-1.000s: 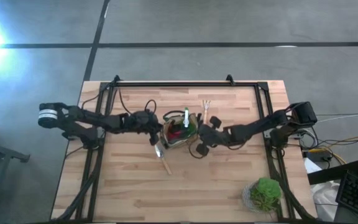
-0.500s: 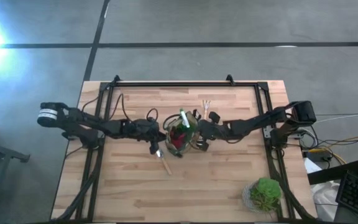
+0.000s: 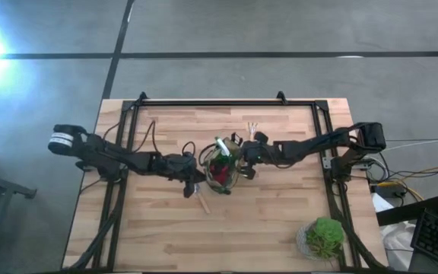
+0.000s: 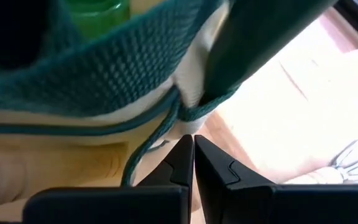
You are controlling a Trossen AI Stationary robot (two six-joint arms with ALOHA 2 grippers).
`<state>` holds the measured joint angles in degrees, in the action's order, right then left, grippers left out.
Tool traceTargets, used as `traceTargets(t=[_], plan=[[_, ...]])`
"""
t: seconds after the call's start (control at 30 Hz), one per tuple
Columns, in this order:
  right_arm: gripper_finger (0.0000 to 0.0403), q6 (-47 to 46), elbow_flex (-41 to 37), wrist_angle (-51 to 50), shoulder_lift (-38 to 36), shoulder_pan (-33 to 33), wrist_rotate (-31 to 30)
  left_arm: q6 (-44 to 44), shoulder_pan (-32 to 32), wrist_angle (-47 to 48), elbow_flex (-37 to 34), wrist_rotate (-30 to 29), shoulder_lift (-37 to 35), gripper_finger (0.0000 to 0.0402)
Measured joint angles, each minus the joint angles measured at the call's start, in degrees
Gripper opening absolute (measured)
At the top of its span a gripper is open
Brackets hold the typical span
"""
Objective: Pick & Place Garden tools in Gardening bag
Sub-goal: Adjust the white gardening bag, then put the light brown trowel into the white gardening bag
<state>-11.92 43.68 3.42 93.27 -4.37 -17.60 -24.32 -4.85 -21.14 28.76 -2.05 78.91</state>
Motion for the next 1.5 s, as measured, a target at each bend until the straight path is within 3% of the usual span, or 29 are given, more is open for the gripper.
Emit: traceTargets(t=[0.3, 0.43, 0.53, 0.67, 1.07, 1.5], plan=[[0.0008, 2.1, 0.0, 2.0, -0.2, -2.9, 1.8, 0.2, -2.1, -4.4, 5.3, 4.1, 9.9, 0.0064], [0.0008, 2.7, 0.0, 1.9, -0.3, -3.3, 1.8, 1.7, -3.0, 6.7, 10.1, 4.1, 11.1, 0.0064], [0.0008, 2.9, 0.0, 1.7, -0.3, -3.3, 1.8, 2.0, -3.5, 19.6, 13.2, -1.5, 9.5, 0.0064], [0.0008, 3.0, 0.0, 1.2, -0.9, -3.3, 2.5, 1.6, -4.0, 28.1, 14.7, -5.5, 6.2, 0.0064], [0.0008, 1.7, 0.0, -8.2, -6.0, -3.2, 2.7, 0.3, -4.5, 29.3, 9.9, -8.6, -6.0, 0.0064], [0.0008, -1.0, 0.0, -18.7, -9.3, -1.5, 3.0, -2.7, -4.7, 33.4, 7.5, -10.2, -11.7, 0.0064]])
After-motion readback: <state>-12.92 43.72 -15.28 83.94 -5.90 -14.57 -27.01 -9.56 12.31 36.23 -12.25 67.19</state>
